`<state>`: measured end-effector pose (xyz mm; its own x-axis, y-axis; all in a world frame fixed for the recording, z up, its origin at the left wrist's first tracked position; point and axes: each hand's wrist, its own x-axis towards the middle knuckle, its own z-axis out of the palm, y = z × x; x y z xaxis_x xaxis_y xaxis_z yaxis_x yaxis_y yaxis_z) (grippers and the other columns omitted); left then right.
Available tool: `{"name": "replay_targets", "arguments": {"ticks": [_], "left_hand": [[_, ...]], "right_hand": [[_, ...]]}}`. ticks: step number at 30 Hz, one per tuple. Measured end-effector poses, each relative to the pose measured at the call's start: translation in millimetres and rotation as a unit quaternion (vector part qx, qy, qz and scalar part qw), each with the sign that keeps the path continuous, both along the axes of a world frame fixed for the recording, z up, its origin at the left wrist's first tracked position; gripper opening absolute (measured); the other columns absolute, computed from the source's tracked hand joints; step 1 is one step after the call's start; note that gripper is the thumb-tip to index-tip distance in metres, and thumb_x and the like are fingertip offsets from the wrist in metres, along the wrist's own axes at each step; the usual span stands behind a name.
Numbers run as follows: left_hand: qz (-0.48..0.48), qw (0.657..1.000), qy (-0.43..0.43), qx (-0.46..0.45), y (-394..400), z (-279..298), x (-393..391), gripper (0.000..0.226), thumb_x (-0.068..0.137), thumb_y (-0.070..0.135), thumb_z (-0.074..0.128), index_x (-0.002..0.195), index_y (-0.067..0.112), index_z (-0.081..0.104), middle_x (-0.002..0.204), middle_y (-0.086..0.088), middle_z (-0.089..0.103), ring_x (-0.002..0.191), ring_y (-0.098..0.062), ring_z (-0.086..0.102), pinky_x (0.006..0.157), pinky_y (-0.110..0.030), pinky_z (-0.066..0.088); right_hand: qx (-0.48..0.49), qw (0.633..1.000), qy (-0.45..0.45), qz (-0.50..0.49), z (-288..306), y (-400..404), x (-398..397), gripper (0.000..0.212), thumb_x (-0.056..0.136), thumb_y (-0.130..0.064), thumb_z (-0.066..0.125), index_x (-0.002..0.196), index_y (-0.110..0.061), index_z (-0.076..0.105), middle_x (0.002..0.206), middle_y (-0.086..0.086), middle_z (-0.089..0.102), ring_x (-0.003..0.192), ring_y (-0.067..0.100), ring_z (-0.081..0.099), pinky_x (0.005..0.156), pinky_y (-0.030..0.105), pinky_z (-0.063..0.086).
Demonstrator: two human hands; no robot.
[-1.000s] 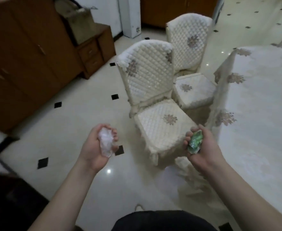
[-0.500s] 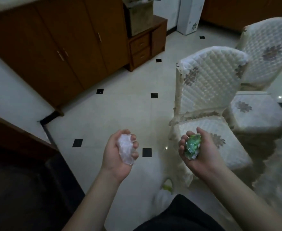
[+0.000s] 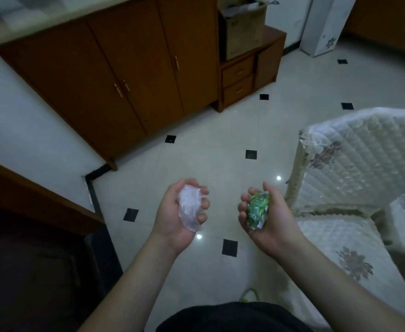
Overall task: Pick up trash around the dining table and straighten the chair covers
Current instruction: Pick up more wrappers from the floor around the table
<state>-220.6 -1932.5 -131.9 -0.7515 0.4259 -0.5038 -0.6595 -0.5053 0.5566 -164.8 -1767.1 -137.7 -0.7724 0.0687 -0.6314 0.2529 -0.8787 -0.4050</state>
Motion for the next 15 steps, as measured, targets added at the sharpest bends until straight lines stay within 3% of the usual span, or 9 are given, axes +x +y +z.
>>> {"name": "replay_targets", "arguments": {"ticks": [9, 15], "left_hand": [[0.083, 0.995, -0.042, -0.024, -64, -43, -120, 0.009, 0.075, 0.026, 0.058, 0.077, 0.017, 0.059, 0.073, -0.004, 0.055, 0.050, -0.014, 0.050, 0.034, -0.016, 0.035], [0.093, 0.994, -0.046, -0.037, -98, -46, -229, 0.011, 0.073, 0.027, 0.060, 0.079, 0.018, 0.057, 0.071, -0.003, 0.055, 0.049, -0.013, 0.050, 0.036, -0.016, 0.033]], "right_hand": [[-0.010, 0.998, -0.001, 0.058, -22, -31, -141, 0.033, 0.094, -0.043, 0.045, 0.077, -0.016, 0.053, 0.065, 0.002, 0.053, 0.049, 0.013, 0.050, 0.036, 0.019, 0.034], [0.007, 0.999, -0.003, 0.042, -26, -58, -251, 0.030, 0.093, -0.042, 0.047, 0.079, -0.016, 0.053, 0.066, 0.002, 0.055, 0.050, 0.013, 0.051, 0.039, 0.020, 0.039]]}}
